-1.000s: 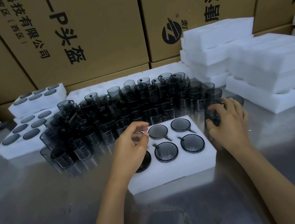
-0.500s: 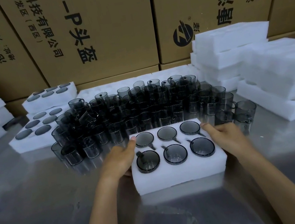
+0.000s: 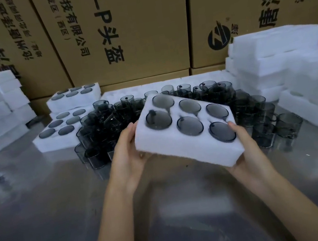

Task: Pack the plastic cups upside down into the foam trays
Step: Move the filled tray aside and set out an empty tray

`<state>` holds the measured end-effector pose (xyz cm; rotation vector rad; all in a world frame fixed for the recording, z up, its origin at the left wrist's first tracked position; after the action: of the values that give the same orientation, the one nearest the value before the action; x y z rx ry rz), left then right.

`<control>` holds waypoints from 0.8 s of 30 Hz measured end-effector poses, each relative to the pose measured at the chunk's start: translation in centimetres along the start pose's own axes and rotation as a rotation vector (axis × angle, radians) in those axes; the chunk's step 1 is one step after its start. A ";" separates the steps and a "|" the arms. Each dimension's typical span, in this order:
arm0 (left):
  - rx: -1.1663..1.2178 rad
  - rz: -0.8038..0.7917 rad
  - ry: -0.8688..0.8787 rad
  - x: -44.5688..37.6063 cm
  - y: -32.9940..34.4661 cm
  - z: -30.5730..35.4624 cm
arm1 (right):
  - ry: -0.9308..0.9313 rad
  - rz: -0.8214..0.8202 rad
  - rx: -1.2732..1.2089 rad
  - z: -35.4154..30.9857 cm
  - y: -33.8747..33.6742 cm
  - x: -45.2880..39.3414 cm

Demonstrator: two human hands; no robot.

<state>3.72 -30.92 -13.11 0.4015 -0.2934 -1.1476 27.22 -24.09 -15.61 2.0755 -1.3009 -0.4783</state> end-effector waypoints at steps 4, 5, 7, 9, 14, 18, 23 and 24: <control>0.135 -0.087 -0.019 0.2 2.1 -0.7 | -0.081 0.023 -0.109 1.0 3.1 -0.9; 0.079 -0.101 0.010 0.4 2.7 -0.7 | -0.103 0.037 -0.093 1.4 3.8 -1.2; -0.076 -0.102 0.096 0.8 3.8 -0.8 | -0.143 0.044 -0.059 2.6 5.7 -1.6; -0.159 -0.045 0.180 1.3 5.1 -1.2 | -0.142 0.028 -0.095 4.2 8.1 -2.0; -0.129 0.105 0.349 0.7 6.1 0.3 | -0.158 0.057 -0.265 5.4 12.4 -4.0; -0.082 0.102 0.430 -0.3 6.0 2.8 | -0.216 0.084 -0.130 5.0 12.9 -5.1; -0.003 0.108 0.484 -1.7 3.9 5.7 | -0.171 0.135 -0.104 1.5 9.5 -6.0; 0.052 0.109 0.470 -1.9 3.6 5.8 | -0.171 0.091 -0.106 0.9 9.2 -6.1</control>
<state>3.51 -28.81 -6.38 0.6779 0.0660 -0.9087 17.79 -21.74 -10.18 1.9128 -1.4291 -0.6816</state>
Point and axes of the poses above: each hand's wrist, its own x-axis away from the middle knuckle, its own y-axis out of the palm, z = x × y, the point moved 4 cm from there along -x, towards the middle knuckle, and after that the axes turned 2 degrees about -x, right-handed, at the moved point
